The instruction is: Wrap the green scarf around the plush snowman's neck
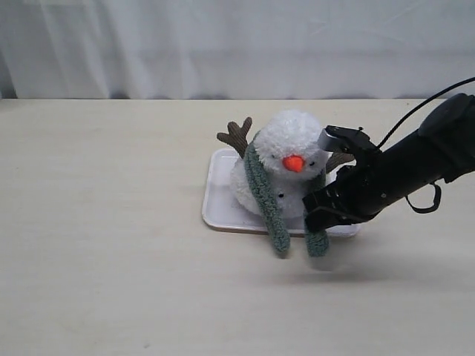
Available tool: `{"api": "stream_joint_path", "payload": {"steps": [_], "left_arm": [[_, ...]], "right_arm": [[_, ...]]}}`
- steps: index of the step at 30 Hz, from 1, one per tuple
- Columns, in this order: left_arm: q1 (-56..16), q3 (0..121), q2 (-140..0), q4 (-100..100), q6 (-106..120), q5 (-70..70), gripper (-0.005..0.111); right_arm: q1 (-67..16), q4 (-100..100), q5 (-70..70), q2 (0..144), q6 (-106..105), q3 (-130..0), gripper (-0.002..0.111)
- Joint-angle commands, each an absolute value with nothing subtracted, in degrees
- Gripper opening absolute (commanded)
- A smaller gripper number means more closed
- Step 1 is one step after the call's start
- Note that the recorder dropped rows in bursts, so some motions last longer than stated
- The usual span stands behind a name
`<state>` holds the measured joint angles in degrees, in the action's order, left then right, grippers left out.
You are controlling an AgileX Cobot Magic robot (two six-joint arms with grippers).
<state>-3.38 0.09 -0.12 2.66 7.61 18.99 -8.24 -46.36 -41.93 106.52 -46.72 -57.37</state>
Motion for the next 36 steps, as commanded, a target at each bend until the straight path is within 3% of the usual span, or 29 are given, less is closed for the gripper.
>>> {"api": "stream_joint_path", "payload": {"steps": [1,15,17,21,23,36], "left_arm": [[-3.4,0.0,0.0,2.5,7.5,18.4,0.0],[-3.4,0.0,0.0,2.5,7.5,18.6,0.0],[-3.4,0.0,0.0,2.5,7.5,18.6,0.0],[-3.4,0.0,0.0,2.5,7.5,18.6,0.0],[-3.4,0.0,0.0,2.5,7.5,18.6,0.0],[-3.4,0.0,0.0,2.5,7.5,18.5,0.0]], "right_arm": [[-8.2,-48.5,-42.0,106.5,-49.8,-57.6,0.004],[-8.2,-57.9,-41.8,109.4,-60.5,-55.7,0.005],[-8.2,-60.1,-41.8,109.4,-61.9,-55.7,0.014],[-8.2,-60.7,-42.1,109.4,-61.9,-55.7,0.05],[-8.2,-60.7,-43.0,109.4,-61.9,-55.7,0.059],[-8.2,-59.3,-57.3,106.2,-59.9,-55.7,0.062]]}}
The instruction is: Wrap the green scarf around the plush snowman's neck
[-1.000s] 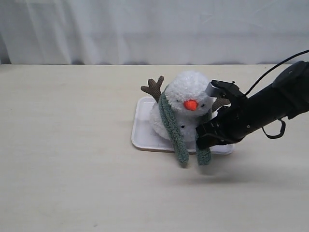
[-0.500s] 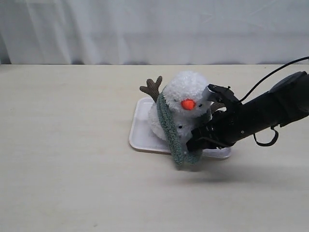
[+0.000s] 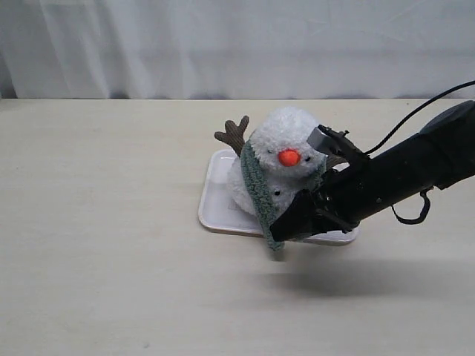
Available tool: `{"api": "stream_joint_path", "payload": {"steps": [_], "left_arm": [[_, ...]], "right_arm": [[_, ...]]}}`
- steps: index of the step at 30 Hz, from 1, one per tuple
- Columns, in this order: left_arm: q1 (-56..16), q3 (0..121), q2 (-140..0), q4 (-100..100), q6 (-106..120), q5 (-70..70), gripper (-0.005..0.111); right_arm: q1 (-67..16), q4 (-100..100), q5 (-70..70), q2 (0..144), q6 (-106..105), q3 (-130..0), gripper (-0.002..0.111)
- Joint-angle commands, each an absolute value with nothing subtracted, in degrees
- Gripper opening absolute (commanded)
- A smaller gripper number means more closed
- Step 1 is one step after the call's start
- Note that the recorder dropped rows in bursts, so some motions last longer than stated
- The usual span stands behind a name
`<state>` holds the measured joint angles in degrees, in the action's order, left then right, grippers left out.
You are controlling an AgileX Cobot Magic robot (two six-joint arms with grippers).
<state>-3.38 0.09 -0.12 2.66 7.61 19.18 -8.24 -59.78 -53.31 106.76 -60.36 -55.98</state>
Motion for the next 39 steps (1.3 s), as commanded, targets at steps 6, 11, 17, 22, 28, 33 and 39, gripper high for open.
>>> {"api": "stream_joint_path", "payload": {"steps": [6,11,17,22,28,33,39], "left_arm": [[-3.4,0.0,0.0,2.5,7.5,18.5,0.0],[-3.4,0.0,0.0,2.5,7.5,18.5,0.0],[-3.4,0.0,0.0,2.5,7.5,18.5,0.0],[-3.4,0.0,0.0,2.5,7.5,18.5,0.0],[-3.4,0.0,0.0,2.5,7.5,18.5,0.0],[-3.4,0.0,0.0,2.5,7.5,18.6,0.0],[-3.4,0.0,0.0,2.5,7.5,18.6,0.0]], "right_arm": [[-8.2,-58.9,-63.0,106.2,-56.0,-55.2,0.062],[-8.6,-63.7,-70.0,106.2,-57.5,-55.2,0.062],[-11.4,-66.8,-70.0,106.0,-60.8,-56.4,0.062],[-11.5,-66.8,-68.2,102.4,-65.4,-60.3,0.051],[-11.5,-63.4,-57.3,92.5,-69.8,-61.0,0.013],[-11.5,-53.0,-37.0,84.0,-58.4,-60.1,0.004],[-11.5,-34.2,-16.3,80.8,-29.0,-55.7,0.004]]}}
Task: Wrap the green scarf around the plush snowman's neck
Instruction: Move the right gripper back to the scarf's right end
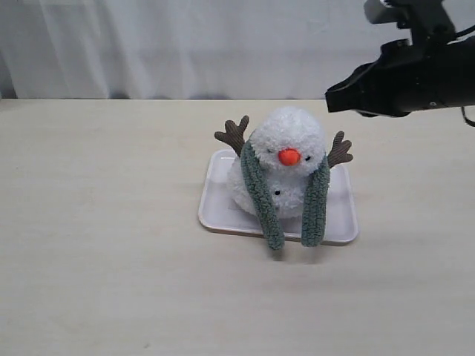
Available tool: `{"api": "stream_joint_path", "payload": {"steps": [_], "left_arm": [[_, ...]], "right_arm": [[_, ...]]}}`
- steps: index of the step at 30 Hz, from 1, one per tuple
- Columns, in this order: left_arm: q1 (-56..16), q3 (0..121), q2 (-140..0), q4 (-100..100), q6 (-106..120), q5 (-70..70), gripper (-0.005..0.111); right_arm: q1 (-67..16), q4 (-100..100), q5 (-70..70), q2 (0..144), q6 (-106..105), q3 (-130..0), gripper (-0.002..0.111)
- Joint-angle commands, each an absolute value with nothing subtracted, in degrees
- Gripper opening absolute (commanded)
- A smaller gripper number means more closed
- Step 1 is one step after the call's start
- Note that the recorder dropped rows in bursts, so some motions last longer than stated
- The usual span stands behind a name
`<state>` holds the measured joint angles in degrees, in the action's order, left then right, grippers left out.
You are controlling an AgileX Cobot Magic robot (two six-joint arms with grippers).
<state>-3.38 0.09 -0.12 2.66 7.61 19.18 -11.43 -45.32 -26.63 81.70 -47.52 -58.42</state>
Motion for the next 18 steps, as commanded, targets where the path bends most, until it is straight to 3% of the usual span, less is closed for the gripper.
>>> {"api": "stream_joint_path", "payload": {"steps": [1,4,10,13,16,18], "left_arm": [[-3.4,0.0,0.0,2.5,7.5,18.6,0.0],[-3.4,0.0,0.0,2.5,7.5,18.6,0.0],[-3.4,0.0,0.0,2.5,7.5,18.6,0.0],[-3.4,0.0,0.0,2.5,7.5,18.6,0.0],[-3.4,0.0,0.0,2.5,7.5,18.4,0.0],[-3.4,0.0,0.0,2.5,7.5,18.4,0.0]], "right_arm": [[-11.5,-31.6,-15.1,81.0,-24.8,-54.9,0.004],[-11.1,-17.9,-16.7,83.7,-11.6,-55.1,0.004],[-8.9,20.1,-38.2,87.5,20.0,-66.4,0.004],[-8.9,0.4,-36.6,88.0,2.4,-63.7,0.011],[-8.9,-29.0,-37.1,90.6,-24.0,-61.4,0.037],[-8.9,-36.0,-37.5,93.0,-31.1,-60.1,0.044]]}}
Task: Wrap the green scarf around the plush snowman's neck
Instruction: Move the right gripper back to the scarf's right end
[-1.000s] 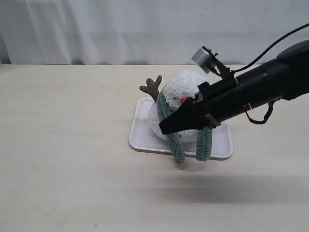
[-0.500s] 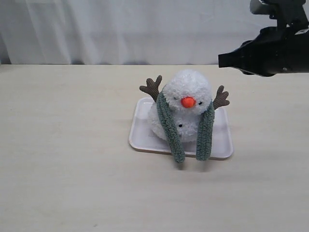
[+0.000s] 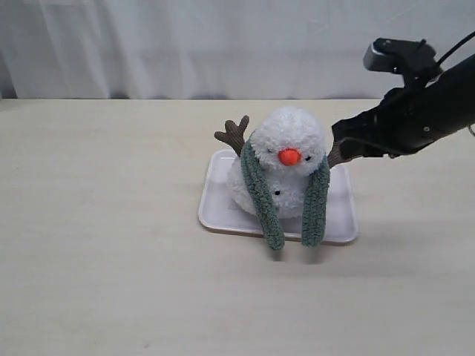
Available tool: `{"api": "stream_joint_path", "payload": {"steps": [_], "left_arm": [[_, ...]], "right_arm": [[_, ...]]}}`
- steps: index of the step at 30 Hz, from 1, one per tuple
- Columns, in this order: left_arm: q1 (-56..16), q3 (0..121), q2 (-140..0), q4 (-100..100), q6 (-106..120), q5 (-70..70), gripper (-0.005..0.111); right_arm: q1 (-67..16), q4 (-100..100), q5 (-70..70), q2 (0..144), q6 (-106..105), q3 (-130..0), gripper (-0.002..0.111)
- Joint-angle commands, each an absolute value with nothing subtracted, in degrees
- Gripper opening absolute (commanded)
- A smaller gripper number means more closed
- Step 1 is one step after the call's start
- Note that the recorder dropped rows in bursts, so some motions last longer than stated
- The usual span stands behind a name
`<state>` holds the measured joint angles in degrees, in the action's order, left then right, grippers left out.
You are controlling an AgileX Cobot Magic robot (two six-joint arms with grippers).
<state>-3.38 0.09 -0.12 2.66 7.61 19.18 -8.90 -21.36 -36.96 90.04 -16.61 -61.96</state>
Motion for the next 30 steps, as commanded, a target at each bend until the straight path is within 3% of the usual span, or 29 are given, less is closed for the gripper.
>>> {"api": "stream_joint_path", "payload": {"steps": [1,12,18,20,25,30], "left_arm": [[-3.4,0.0,0.0,2.5,7.5,18.4,0.0],[-3.4,0.0,0.0,2.5,7.5,18.4,0.0],[-3.4,0.0,0.0,2.5,7.5,18.4,0.0],[-3.4,0.0,0.0,2.5,7.5,18.4,0.0],[-3.4,0.0,0.0,2.5,7.5,18.4,0.0],[-3.4,0.0,0.0,2.5,7.5,18.6,0.0]], "right_arm": [[-8.9,-36.4,-37.2,94.0,-31.5,-59.8,0.045],[-8.9,-37.0,-31.8,101.7,-32.4,-59.8,0.045],[-8.9,-46.7,-31.5,102.6,-42.8,-59.8,0.043],[-8.9,-49.5,-31.5,102.6,-46.1,-59.8,0.036],[-8.9,-49.9,-32.5,102.6,-47.3,-59.8,0.004],[-8.9,-49.9,-37.2,101.3,-47.3,-59.8,0.004]]}}
